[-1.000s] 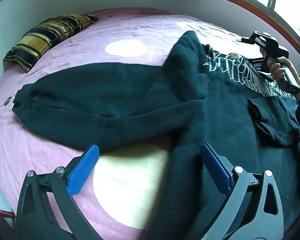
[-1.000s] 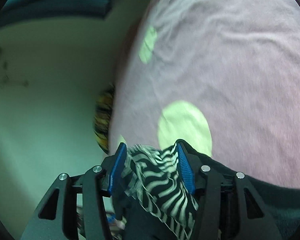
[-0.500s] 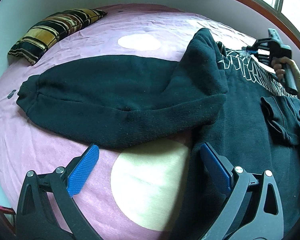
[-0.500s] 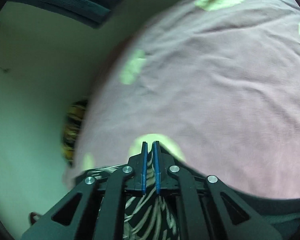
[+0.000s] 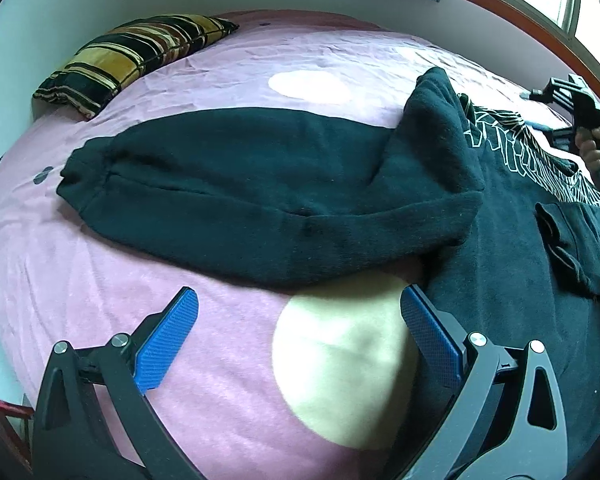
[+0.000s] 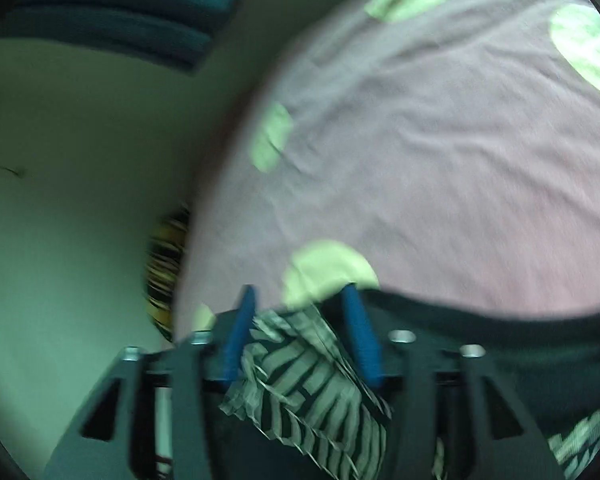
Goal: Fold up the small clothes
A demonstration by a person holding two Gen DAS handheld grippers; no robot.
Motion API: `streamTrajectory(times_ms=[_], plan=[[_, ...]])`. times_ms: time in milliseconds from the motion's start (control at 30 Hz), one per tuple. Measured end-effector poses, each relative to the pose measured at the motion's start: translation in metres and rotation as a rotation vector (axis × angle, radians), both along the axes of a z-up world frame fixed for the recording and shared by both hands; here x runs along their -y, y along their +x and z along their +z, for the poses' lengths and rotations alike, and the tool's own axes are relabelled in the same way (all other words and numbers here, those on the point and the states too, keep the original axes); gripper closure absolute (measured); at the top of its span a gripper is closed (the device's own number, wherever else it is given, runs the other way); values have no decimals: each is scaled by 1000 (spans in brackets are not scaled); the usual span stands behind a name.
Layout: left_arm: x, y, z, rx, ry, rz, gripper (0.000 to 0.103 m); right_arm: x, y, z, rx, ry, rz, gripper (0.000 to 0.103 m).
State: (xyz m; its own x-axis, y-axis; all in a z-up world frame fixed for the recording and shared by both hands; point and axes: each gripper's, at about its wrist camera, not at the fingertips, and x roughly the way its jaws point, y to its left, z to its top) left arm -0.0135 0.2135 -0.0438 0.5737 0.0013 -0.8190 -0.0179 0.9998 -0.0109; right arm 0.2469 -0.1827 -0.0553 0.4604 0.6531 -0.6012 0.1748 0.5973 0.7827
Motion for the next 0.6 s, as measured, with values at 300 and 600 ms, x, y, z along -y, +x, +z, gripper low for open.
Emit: streamTrajectory(times_ms=[300,600], plan=[[-4,-3,-2,-10,23,9,2,-32,27,-32,-43,242,70,48],[-5,-2,-4,-15,22,9,2,-48,47,-31,65,16,100,50]])
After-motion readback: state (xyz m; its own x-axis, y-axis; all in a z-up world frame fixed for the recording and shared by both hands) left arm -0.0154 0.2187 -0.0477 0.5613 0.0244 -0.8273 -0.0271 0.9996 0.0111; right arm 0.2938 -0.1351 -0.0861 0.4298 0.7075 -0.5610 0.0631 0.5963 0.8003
